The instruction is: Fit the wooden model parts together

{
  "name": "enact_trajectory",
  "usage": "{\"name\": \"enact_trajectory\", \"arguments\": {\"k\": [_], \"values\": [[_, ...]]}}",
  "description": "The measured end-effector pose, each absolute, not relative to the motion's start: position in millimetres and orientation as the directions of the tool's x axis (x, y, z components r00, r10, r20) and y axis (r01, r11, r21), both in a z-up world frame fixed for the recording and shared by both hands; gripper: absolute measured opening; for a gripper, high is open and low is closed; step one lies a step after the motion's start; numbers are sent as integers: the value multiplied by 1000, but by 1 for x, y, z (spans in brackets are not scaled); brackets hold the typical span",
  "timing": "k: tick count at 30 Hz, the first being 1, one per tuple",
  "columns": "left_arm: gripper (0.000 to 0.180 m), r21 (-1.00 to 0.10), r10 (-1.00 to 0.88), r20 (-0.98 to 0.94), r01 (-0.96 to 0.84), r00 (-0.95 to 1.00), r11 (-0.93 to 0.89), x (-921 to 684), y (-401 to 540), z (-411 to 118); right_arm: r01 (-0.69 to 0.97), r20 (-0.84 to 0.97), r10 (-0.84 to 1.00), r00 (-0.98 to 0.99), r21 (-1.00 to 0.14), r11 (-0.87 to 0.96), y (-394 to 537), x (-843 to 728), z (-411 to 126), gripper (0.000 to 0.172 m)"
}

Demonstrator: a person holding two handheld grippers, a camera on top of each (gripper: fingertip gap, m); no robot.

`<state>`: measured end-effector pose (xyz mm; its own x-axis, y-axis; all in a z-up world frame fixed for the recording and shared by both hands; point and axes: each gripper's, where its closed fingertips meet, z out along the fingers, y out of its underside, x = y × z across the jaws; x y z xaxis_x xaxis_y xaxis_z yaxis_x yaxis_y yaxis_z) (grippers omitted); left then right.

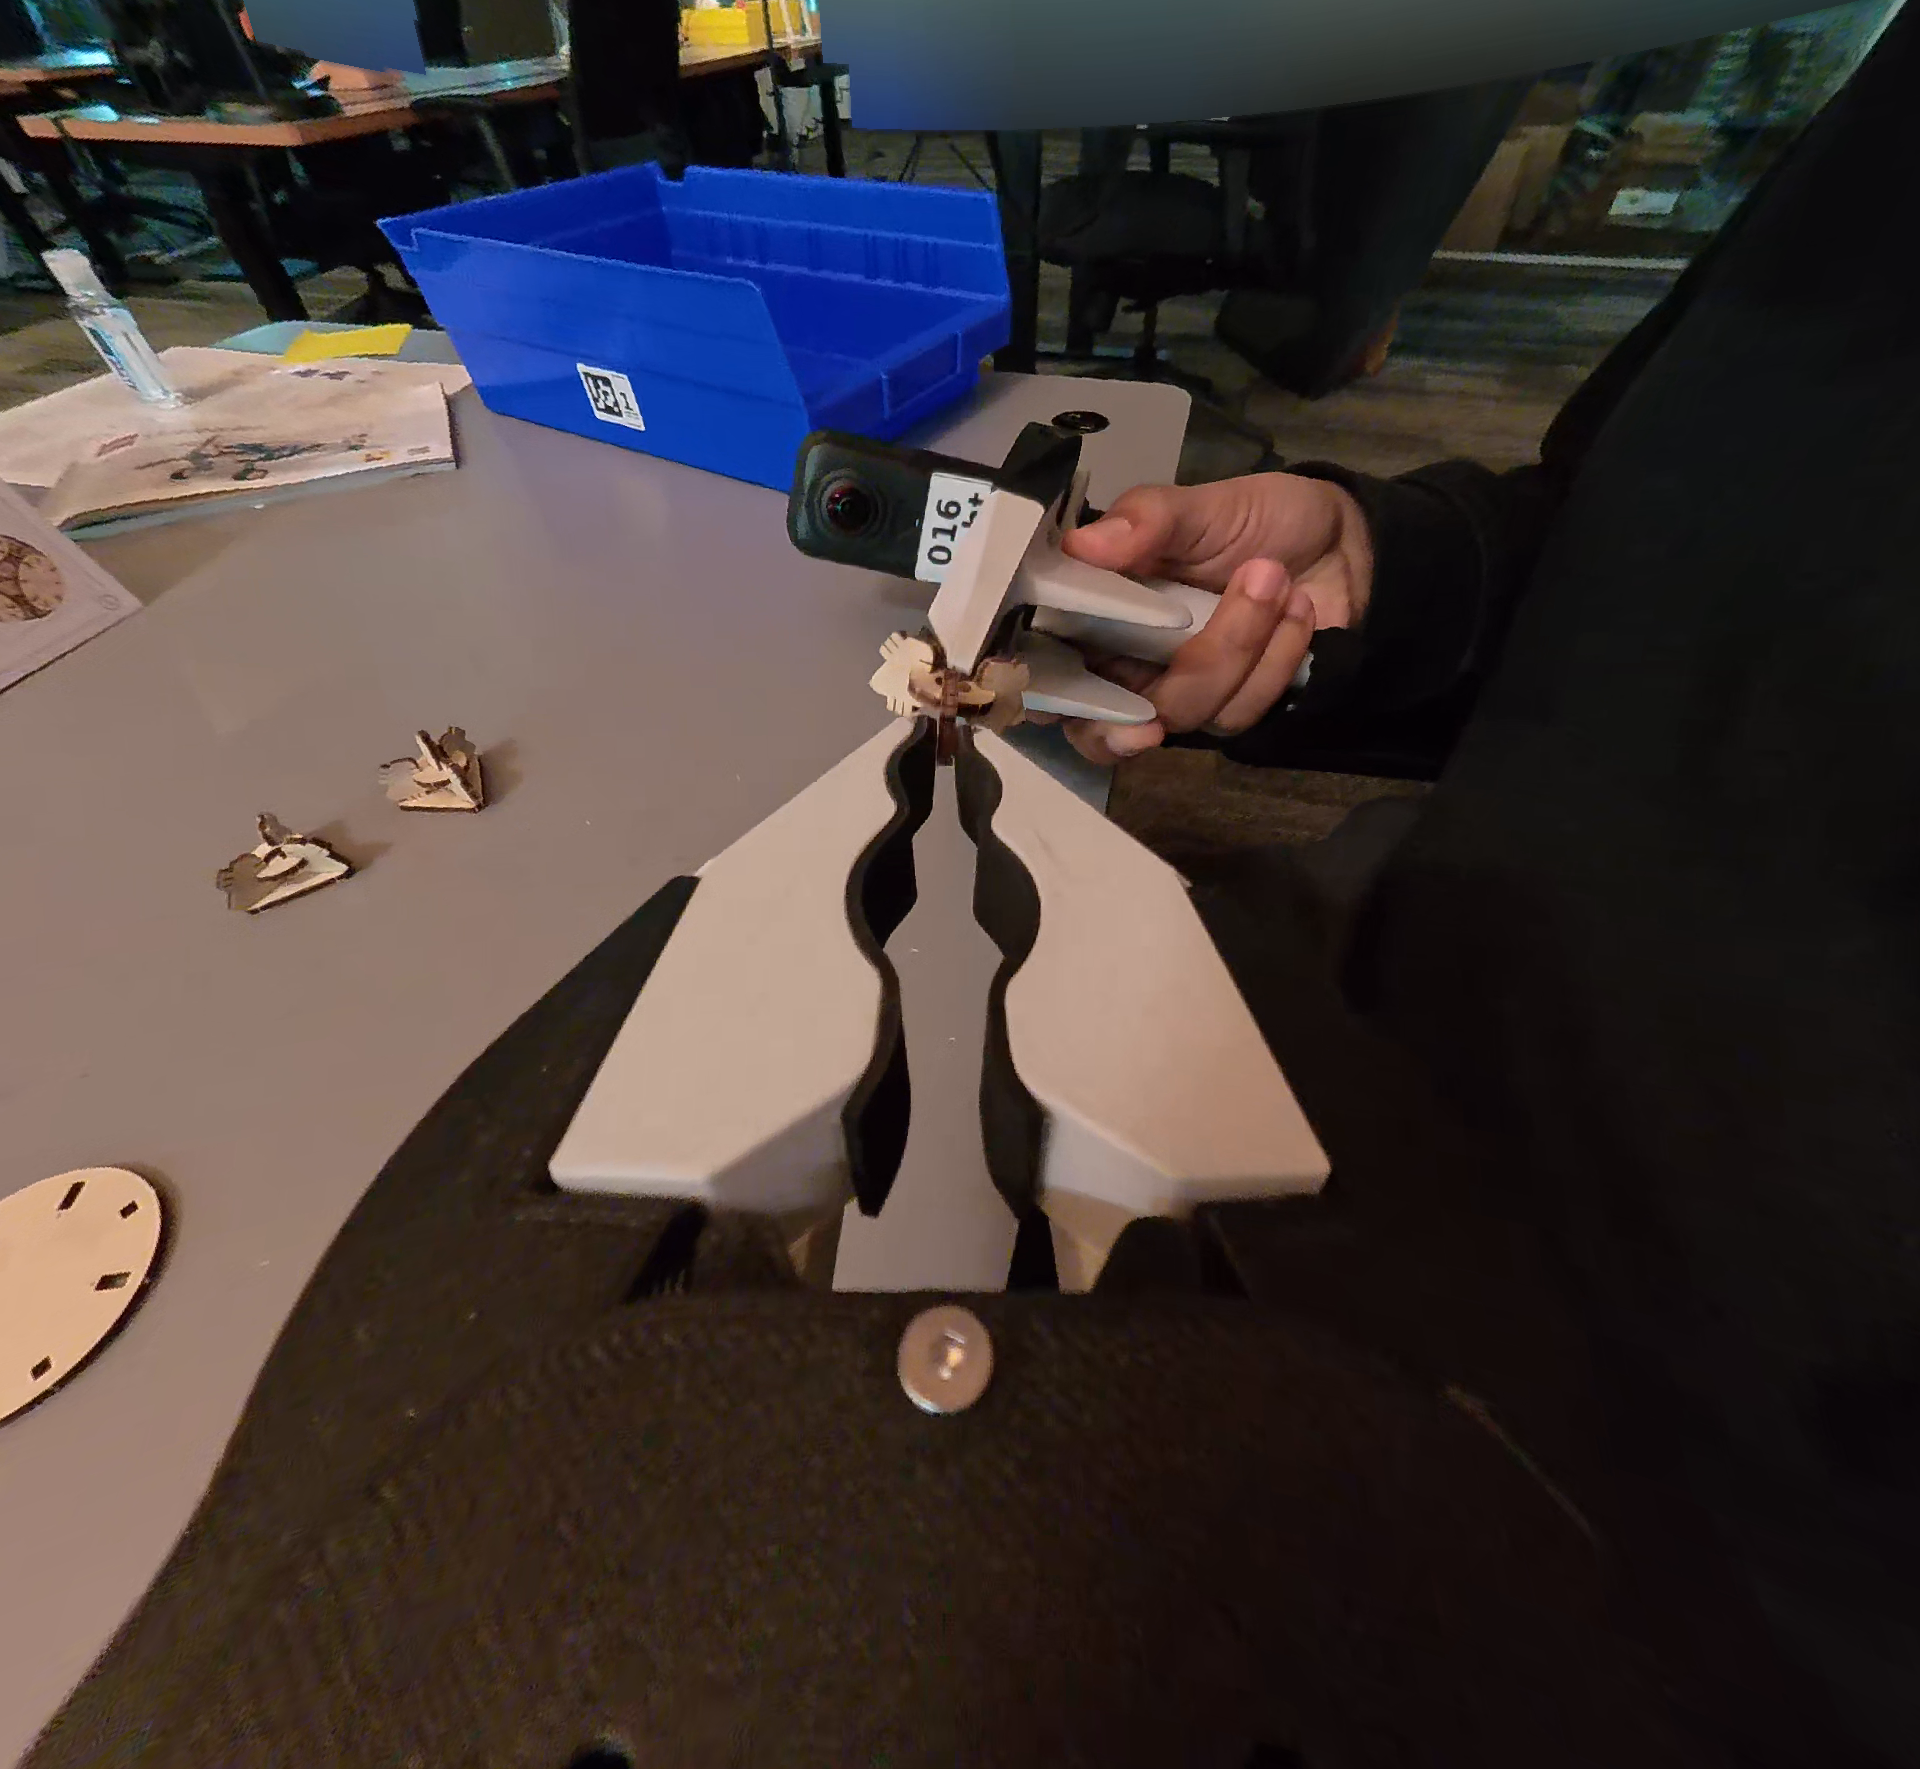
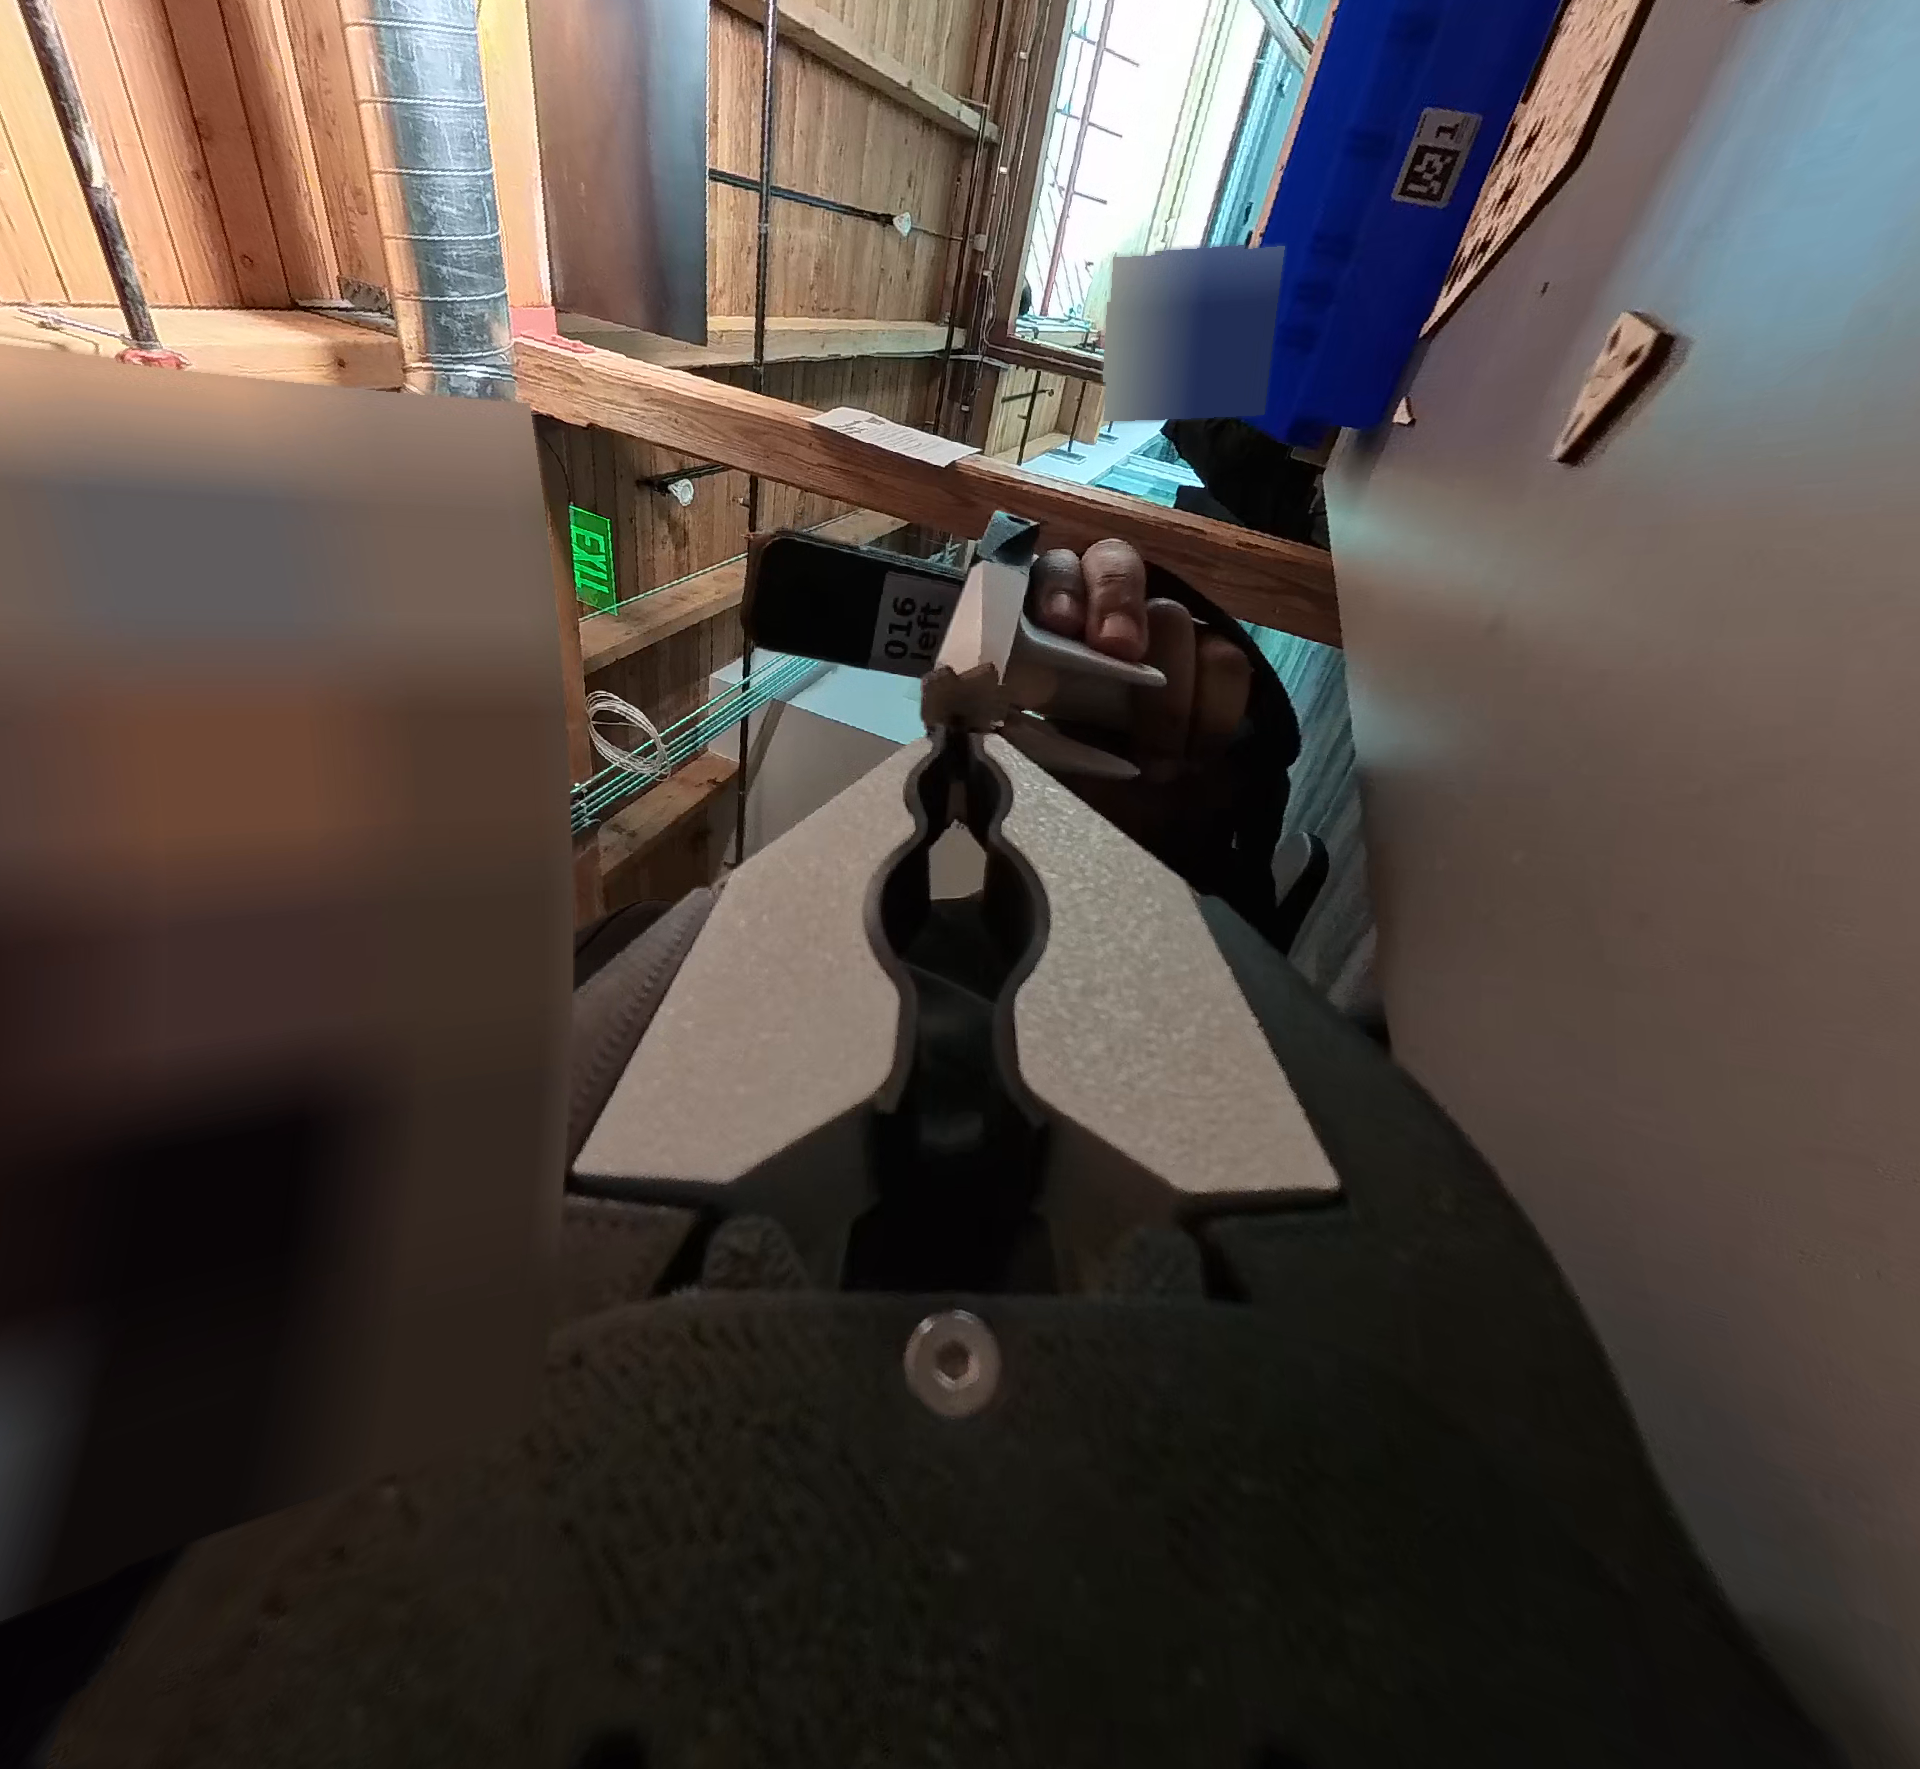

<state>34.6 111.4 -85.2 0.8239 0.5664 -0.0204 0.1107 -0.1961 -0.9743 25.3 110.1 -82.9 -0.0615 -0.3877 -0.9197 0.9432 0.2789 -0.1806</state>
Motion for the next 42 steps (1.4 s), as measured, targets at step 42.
{"name": "enact_trajectory", "arguments": {"k": [42], "values": [[34, -377, -149, 854, 790, 499, 483, 49, 120, -50, -114, 139, -126, -982, -976, -187, 142, 38, -45, 0]]}}
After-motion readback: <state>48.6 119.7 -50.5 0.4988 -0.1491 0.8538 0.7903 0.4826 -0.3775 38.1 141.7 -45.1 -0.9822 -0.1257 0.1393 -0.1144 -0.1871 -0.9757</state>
